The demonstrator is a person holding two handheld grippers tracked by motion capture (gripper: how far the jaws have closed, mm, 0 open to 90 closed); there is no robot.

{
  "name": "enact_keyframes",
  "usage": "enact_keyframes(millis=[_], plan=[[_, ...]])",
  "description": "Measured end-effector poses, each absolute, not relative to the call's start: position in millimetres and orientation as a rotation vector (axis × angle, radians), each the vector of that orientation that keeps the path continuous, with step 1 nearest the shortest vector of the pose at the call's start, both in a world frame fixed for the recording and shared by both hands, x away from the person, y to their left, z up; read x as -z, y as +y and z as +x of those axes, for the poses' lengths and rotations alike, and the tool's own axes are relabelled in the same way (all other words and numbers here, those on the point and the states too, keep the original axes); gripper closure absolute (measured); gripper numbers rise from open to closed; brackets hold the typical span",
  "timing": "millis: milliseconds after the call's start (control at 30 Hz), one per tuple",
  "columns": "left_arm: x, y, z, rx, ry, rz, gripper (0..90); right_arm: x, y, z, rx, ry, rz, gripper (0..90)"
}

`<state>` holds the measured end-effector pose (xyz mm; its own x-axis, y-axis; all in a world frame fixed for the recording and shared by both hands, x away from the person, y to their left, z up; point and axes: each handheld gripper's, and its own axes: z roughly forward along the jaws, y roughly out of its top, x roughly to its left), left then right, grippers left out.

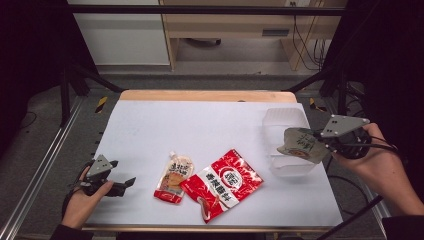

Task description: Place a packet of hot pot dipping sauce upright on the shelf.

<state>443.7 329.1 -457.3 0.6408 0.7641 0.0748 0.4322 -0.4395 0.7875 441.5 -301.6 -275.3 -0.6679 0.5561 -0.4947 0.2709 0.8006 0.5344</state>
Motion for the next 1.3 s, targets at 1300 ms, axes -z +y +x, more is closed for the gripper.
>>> enact_keyframes(millis=[1300], plan=[[457.8, 327.3, 443.6, -0.546, 0.922, 2.104, 7.8, 294.2, -296.0, 451.4, -0.631, 2.510, 0.502, 90.0]])
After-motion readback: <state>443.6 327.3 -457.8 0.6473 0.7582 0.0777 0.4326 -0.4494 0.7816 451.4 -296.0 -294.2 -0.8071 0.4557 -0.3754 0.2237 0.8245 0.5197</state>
